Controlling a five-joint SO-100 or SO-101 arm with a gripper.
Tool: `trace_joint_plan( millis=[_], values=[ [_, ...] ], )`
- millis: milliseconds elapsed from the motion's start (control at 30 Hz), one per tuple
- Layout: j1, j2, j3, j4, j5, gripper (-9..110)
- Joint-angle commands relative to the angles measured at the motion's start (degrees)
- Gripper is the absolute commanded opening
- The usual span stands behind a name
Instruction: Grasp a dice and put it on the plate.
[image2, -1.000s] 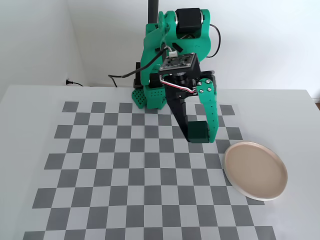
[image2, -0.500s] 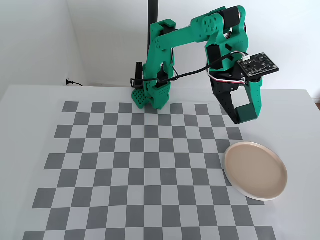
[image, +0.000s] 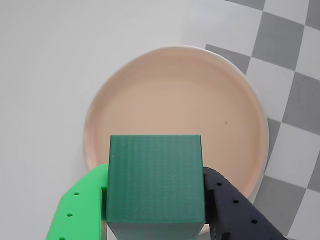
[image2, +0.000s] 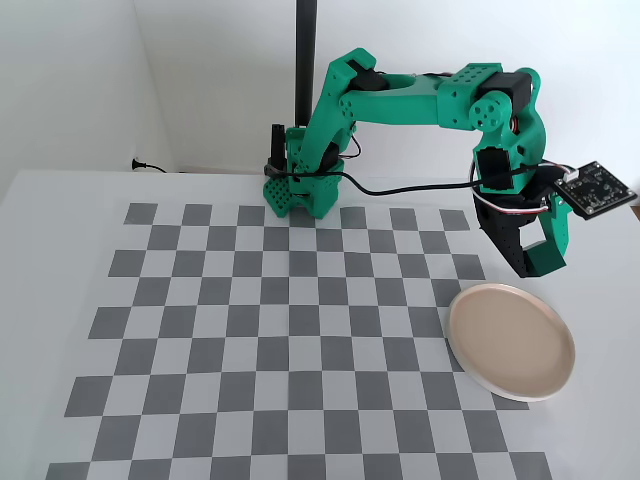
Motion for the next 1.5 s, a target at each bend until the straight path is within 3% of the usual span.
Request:
trace_joint_plan(
  millis=[0,533,1067,1133,1233,1467],
  values=[
    [2.0,-3.3,-6.9,-2.1,-1.8,-5],
    [6.0,-21.4,-19.4,-6.8,-8.8,-5],
    [1.6,-35.0,-24.4,-9.5,-6.3,-5],
    [1.1,-35.3,-24.6,-9.8,-6.2,0],
    [0.5,-35.2,-24.9,-9.8,-5.7,17],
    [0.4,-34.3,-27.5,-7.9,-5.3,27]
  ],
)
